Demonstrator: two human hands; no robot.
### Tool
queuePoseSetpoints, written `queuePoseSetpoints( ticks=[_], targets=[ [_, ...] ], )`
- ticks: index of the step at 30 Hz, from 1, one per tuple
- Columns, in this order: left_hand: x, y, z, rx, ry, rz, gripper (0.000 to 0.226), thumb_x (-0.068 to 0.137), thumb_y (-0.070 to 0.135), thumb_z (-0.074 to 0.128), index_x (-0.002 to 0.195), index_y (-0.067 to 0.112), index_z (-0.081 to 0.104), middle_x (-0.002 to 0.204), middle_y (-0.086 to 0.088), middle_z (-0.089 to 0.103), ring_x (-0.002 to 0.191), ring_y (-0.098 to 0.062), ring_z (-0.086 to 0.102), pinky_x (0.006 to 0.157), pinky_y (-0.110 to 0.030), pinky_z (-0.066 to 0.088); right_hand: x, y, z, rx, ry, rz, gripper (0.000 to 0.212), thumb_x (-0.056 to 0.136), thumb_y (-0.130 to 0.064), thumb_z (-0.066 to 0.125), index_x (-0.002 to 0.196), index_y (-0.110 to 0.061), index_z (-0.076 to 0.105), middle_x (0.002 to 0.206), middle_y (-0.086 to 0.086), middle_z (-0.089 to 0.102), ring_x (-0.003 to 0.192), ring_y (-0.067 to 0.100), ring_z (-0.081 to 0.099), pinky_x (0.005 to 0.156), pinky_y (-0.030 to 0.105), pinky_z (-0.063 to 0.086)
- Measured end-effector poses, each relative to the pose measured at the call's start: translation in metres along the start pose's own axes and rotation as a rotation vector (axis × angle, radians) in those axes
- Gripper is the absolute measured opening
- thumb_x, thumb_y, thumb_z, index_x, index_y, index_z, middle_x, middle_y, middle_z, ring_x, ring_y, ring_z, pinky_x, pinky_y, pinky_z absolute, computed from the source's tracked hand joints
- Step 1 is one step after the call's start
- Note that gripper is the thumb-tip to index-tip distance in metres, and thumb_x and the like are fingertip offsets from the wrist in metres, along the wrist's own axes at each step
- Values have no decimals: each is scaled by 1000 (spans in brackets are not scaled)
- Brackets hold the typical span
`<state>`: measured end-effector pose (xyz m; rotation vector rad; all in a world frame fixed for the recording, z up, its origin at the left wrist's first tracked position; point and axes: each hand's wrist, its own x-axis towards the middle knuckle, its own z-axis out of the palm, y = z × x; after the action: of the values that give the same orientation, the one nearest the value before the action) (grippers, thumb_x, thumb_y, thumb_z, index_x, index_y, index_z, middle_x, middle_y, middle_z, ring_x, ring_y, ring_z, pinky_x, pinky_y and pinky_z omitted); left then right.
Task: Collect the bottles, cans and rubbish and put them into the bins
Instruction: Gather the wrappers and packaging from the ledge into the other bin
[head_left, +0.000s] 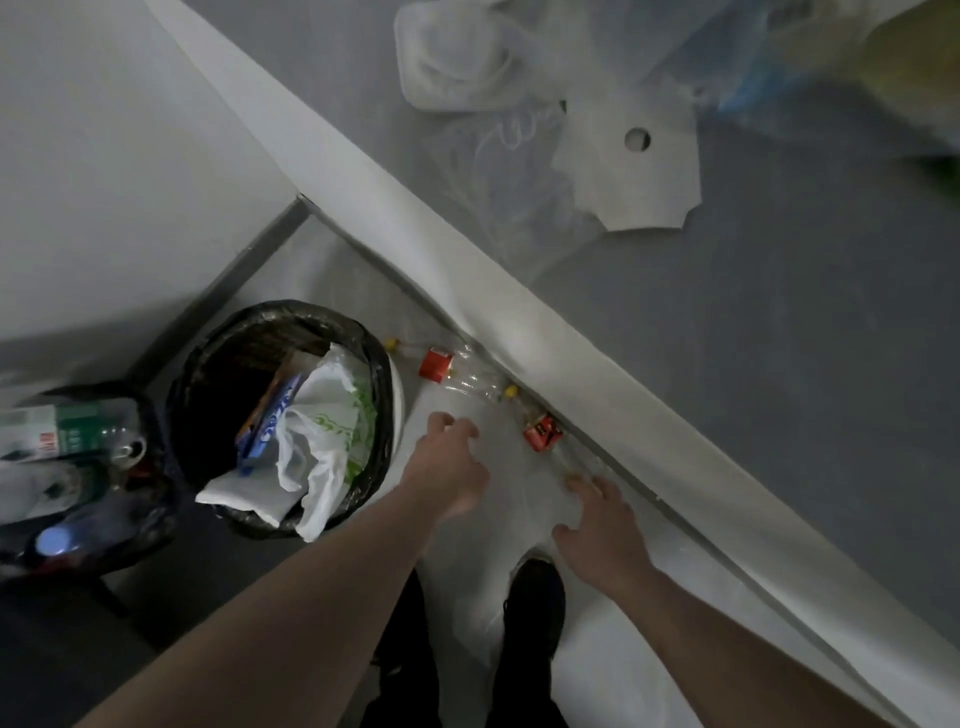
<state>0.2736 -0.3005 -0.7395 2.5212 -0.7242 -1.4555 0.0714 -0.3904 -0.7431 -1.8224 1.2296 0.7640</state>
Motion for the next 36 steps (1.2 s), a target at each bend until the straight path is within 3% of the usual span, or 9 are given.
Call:
queuePoseSetpoints(
  ticks=[5, 8, 11, 17, 20, 24, 29, 33, 36],
  targets=[
    [71, 1, 19, 170, 9, -18, 57, 87, 18, 63, 142, 24, 48, 162, -2, 9, 134, -32, 45, 105, -42, 46, 67, 28, 31, -80, -54, 2, 72, 94, -37, 60, 158, -27, 28, 168, 7, 4, 151, 33, 16, 118, 38, 27],
    [119, 3, 40, 516, 8, 97, 64, 88, 26, 62, 148, 23, 44, 167, -6, 2, 152, -34, 15, 120, -49, 28, 113, 53, 53, -92, -62, 24, 72, 96, -41, 57, 159, -32, 23, 169, 8, -4, 154, 33, 7, 121, 39, 21],
    [156, -1, 61, 854, 30, 184, 70, 90, 30, 56, 156, 21, 34, 168, -13, 4, 154, -39, 1, 123, -59, 10, 156, 79, 78, -148, -69, 26, 71, 92, -45, 57, 157, -36, 29, 168, 11, -2, 155, 31, 2, 124, 44, 19],
    [192, -24, 95, 1087, 60, 186, 64, 99, 36, 50, 159, 26, 28, 168, -14, 2, 153, -43, -1, 120, -67, 1, 186, 107, 119, -140, -139, -10, 76, 66, -54, 50, 141, -45, 50, 167, 4, 11, 155, 26, 5, 123, 42, 22],
    [170, -24, 101, 1090, 37, 289, 59, 100, 31, 51, 156, 24, 35, 167, -14, 6, 153, -39, 5, 121, -64, 0, 165, 107, 119, -117, -140, -29, 62, 79, -48, 64, 140, -45, 52, 161, 9, 16, 150, 28, 19, 119, 35, 26],
    [96, -14, 101, 934, -17, 406, 60, 92, 21, 59, 150, 31, 46, 167, -16, 2, 154, -38, 3, 122, -63, -3, 81, 106, 98, 45, -46, -40, 39, 90, -28, 68, 124, -46, 62, 151, 8, 28, 136, 30, 39, 111, 29, 36],
    [-44, 17, 67, 469, -75, 308, 71, 85, 13, 59, 143, 51, 47, 169, -4, -1, 156, -21, 2, 124, -53, -11, -74, 92, 46, 157, 31, -14, 29, 91, -28, 71, 93, -56, 65, 131, -2, 40, 123, 22, 53, 104, 30, 44],
    [-170, 36, 9, 79, 0, 182, 60, 85, 19, 54, 131, 57, 56, 161, 3, 23, 151, -9, 19, 125, -48, 5, -194, 58, -16, 302, 20, -9, 16, 93, -25, 72, 90, -41, 73, 122, -8, 48, 115, 14, 57, 98, 28, 45],
    [-264, 46, -52, -147, 76, 133, 52, 72, 33, 48, 108, 69, 57, 150, 8, 40, 144, -9, 35, 122, -40, 22, -275, 24, -62, 355, 81, -54, 20, 89, -21, 75, 81, -39, 73, 113, -13, 53, 102, 4, 59, 91, 28, 46]
  ],
)
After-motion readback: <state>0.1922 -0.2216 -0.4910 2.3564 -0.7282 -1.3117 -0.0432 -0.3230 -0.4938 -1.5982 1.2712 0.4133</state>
